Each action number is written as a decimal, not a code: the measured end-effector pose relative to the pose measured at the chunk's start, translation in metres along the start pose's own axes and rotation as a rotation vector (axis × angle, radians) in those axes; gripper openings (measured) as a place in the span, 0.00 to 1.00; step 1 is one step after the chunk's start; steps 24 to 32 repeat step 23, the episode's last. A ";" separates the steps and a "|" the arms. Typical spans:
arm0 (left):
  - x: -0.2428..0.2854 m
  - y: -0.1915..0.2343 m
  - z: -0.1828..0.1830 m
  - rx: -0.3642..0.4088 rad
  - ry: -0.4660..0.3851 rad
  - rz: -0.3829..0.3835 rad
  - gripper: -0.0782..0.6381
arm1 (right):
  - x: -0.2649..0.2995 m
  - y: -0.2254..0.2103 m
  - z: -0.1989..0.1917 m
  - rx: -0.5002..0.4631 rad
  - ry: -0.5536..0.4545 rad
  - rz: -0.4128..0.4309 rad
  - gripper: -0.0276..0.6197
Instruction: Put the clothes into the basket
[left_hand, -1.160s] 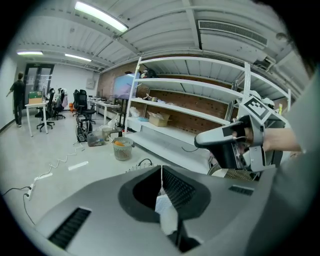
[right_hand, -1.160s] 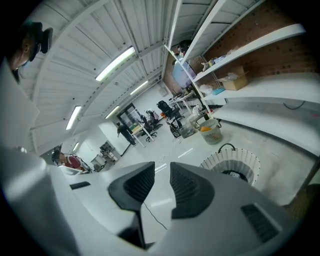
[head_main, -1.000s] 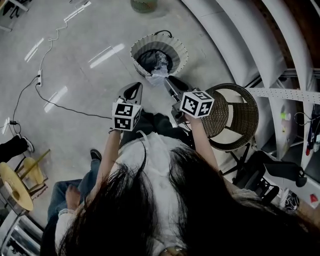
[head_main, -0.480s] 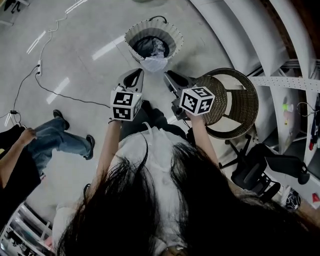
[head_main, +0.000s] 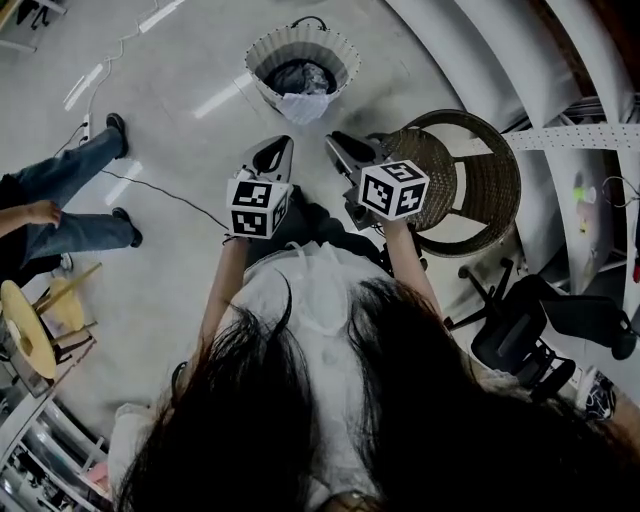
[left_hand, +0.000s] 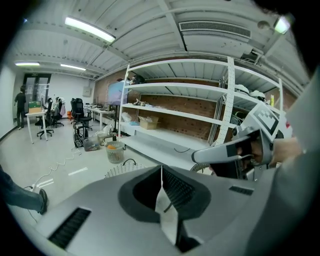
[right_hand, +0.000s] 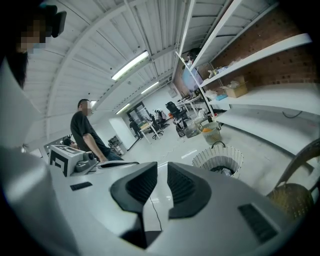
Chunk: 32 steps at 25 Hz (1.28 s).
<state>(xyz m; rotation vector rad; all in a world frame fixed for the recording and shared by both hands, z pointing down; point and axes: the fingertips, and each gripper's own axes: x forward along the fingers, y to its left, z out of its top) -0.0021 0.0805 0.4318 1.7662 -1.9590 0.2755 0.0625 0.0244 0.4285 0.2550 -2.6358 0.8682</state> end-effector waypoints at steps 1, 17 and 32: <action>-0.002 -0.003 -0.001 0.006 0.000 -0.001 0.14 | -0.003 0.001 -0.001 0.000 -0.002 0.002 0.16; -0.021 -0.011 -0.003 0.043 -0.012 -0.009 0.14 | -0.006 0.023 -0.018 -0.033 0.014 0.019 0.16; -0.016 -0.016 0.003 0.056 -0.026 -0.013 0.14 | -0.006 0.022 -0.014 -0.060 0.024 0.024 0.16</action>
